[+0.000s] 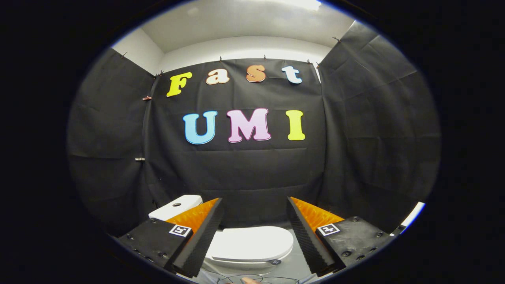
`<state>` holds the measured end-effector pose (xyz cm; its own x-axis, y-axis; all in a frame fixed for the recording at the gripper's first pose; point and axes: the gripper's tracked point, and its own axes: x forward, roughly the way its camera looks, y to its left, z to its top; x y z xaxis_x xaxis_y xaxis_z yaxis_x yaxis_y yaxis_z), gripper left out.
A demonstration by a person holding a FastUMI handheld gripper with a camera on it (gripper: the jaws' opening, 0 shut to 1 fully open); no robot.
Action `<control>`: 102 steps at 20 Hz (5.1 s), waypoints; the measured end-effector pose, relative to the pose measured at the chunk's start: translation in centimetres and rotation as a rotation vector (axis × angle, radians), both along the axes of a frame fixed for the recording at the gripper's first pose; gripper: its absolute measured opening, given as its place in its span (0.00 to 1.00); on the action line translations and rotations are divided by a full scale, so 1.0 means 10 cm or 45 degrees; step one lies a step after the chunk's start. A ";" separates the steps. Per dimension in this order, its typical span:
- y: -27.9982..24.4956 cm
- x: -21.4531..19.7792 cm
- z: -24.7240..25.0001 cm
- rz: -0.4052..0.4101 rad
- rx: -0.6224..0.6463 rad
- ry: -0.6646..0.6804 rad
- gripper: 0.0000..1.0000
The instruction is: Open the toilet lid.
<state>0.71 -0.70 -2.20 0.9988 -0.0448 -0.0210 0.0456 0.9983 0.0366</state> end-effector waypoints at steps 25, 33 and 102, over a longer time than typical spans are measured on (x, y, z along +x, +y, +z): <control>-1.10 0.81 -3.70 -0.179 0.805 0.678 0.97; -1.08 0.88 -4.75 -0.205 1.129 0.892 0.92; 2.22 1.38 -2.41 0.362 0.064 0.388 0.05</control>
